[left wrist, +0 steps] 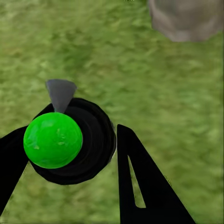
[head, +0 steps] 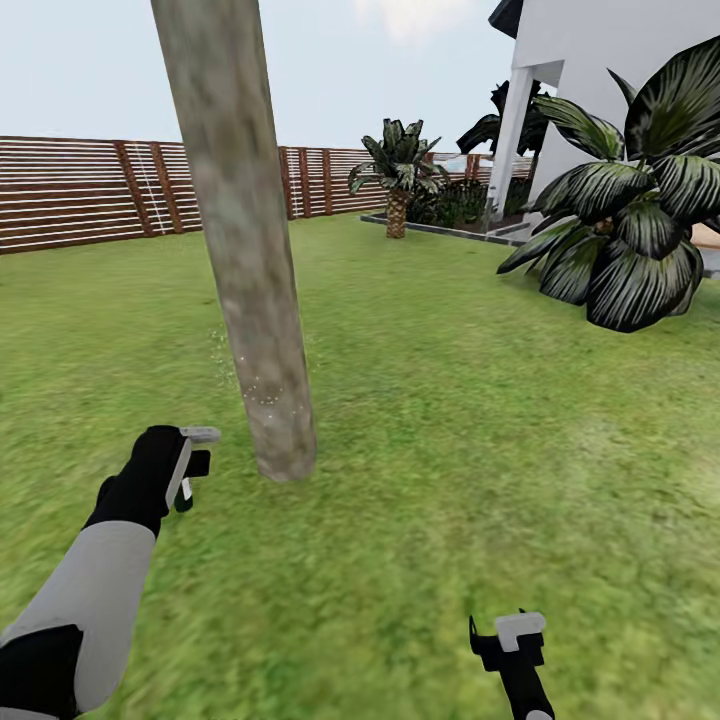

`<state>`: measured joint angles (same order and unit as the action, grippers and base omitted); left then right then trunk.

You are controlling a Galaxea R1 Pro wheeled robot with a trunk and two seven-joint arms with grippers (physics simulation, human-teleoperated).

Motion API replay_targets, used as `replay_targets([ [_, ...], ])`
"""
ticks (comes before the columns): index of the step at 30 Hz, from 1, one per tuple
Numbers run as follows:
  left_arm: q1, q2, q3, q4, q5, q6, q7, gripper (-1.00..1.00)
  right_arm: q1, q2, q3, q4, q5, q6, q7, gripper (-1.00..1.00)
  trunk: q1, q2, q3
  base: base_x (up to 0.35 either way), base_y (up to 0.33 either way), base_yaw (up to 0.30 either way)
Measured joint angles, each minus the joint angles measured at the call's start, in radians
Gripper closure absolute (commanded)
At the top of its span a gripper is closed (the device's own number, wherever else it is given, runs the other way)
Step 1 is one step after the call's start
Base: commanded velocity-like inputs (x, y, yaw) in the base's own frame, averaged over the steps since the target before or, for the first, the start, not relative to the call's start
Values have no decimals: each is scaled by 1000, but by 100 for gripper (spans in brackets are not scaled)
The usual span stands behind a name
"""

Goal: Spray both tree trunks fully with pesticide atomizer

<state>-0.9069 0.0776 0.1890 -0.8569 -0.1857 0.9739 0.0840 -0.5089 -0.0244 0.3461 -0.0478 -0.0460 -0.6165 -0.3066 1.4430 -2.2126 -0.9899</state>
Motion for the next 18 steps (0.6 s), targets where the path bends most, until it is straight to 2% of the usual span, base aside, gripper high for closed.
replay_targets([
  [3, 4, 3, -20, -17, -5, 1, 0, 100, 0, 0, 1, 0, 0, 0, 0, -100, 0, 0, 0, 236, -81, 0],
  [11, 9, 5, -25, -42, -3, 2, 0, 100, 0, 0, 1, 0, 0, 1, 0, -100, 0, 0, 0, 235, -176, 0],
  [15, 4, 3, -25, -43, -4, 2, 0, 100, 0, 0, 1, 0, 0, 1, 0, -100, 0, 0, 0, 43, -263, 0],
  [18, 1, 6, -25, -44, -6, 2, 1, 100, 0, 0, 1, 0, 0, 1, 0, -100, 0, 0, 0, -108, -265, 0],
])
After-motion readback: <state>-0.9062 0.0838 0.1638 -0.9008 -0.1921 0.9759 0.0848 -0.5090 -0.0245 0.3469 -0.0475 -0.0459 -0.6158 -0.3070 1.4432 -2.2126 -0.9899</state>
